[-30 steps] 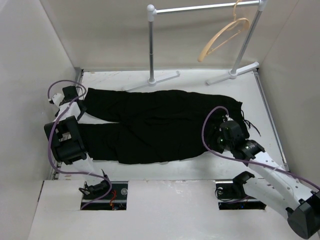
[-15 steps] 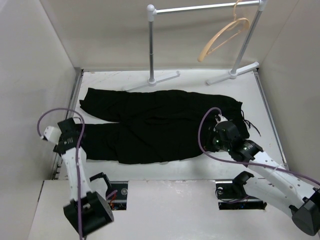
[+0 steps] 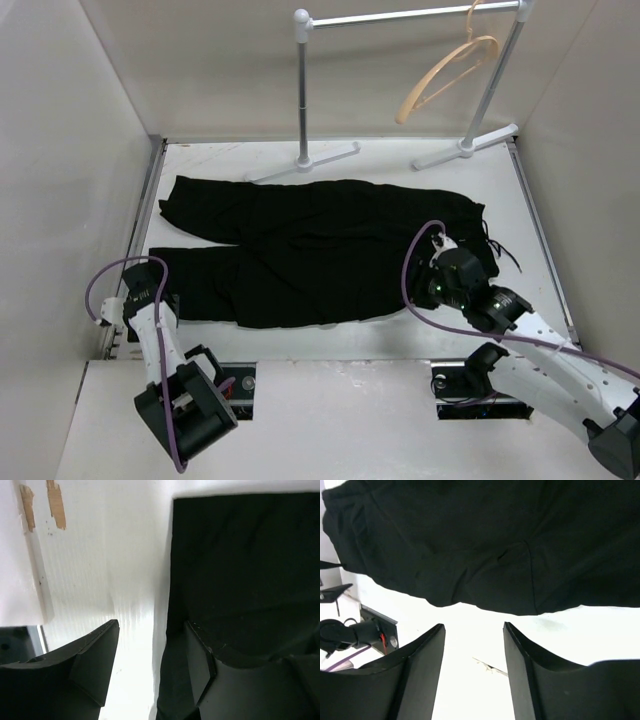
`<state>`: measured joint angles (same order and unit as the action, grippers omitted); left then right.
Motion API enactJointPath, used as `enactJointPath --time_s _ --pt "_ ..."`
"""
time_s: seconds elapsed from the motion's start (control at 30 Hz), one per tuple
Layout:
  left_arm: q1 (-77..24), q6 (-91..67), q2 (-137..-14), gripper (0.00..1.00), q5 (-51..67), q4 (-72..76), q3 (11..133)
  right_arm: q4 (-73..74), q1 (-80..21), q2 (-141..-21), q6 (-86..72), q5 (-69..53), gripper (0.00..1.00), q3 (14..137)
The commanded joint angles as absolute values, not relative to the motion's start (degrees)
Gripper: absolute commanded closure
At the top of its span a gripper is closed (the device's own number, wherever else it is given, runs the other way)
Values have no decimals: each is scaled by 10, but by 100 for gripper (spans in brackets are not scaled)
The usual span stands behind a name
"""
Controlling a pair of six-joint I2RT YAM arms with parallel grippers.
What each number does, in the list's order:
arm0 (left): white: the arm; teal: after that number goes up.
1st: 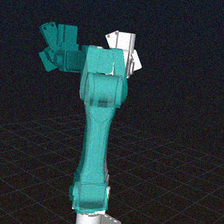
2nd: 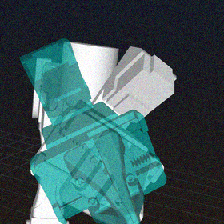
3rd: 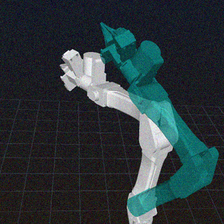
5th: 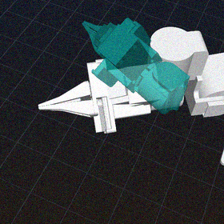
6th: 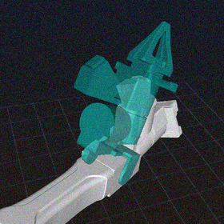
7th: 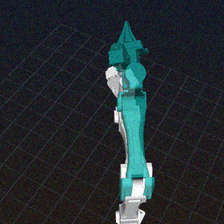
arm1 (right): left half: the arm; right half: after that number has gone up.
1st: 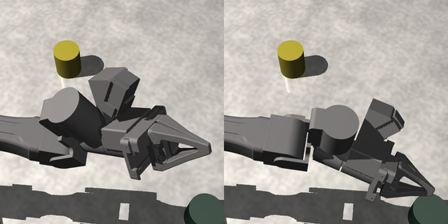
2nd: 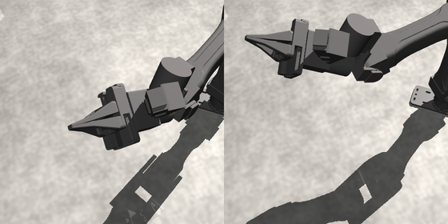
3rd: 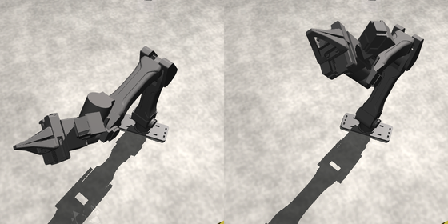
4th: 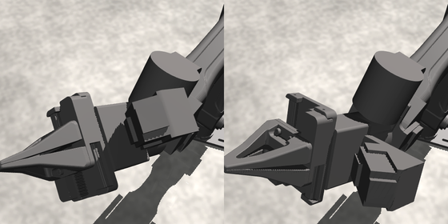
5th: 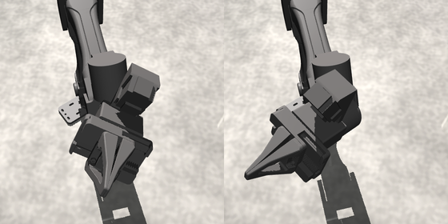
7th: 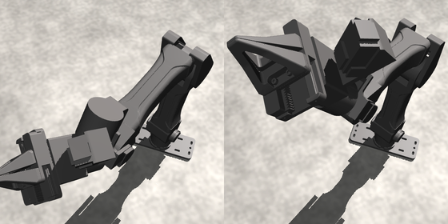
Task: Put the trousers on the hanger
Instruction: Flatten out the trousers at the center of the board.
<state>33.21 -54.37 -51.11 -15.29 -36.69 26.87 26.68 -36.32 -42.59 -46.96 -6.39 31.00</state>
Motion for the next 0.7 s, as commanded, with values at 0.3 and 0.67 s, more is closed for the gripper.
enactJointPath --time_s 0.3,0.67 --pt "352 -545 -593 87 -142 -156 234 313 -261 -380 -491 -58 40 324" --pt "233 -547 -523 94 -205 -232 295 379 26 -409 -558 56 51 294"
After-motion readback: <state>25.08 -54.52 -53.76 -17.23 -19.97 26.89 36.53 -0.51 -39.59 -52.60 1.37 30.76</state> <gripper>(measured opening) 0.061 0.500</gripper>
